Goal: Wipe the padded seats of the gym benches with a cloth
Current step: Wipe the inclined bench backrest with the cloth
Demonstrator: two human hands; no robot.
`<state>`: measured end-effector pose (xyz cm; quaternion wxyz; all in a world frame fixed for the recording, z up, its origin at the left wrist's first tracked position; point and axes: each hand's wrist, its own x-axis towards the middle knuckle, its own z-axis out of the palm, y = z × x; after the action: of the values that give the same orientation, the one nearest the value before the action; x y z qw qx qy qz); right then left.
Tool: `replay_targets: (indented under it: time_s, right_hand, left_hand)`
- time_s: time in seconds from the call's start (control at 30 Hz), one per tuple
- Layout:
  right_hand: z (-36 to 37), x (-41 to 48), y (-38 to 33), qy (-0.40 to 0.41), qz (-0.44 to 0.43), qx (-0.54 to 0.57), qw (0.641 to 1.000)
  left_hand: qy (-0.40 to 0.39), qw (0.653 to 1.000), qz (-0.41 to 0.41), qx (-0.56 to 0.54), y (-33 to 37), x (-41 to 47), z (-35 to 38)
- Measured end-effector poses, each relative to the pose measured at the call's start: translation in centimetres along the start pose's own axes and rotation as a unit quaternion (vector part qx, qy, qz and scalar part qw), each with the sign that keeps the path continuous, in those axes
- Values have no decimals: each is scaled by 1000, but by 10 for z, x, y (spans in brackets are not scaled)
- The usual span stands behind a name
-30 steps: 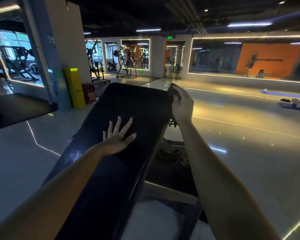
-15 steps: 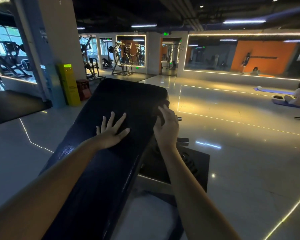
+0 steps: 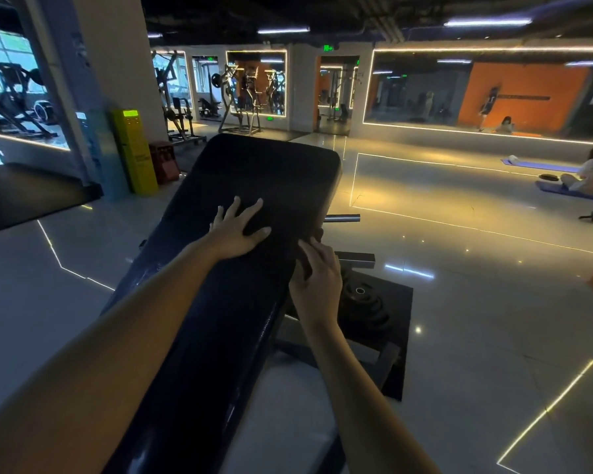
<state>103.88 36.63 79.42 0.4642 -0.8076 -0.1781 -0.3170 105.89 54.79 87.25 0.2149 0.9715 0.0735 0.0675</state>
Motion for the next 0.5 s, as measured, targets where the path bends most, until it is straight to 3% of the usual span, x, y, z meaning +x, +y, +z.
replay_targets:
  time_s: [0.5]
  right_hand:
    - [8, -76, -21, -1, 10, -47, 999]
  left_hand:
    - [-36, 997, 55, 38, -13, -9, -17]
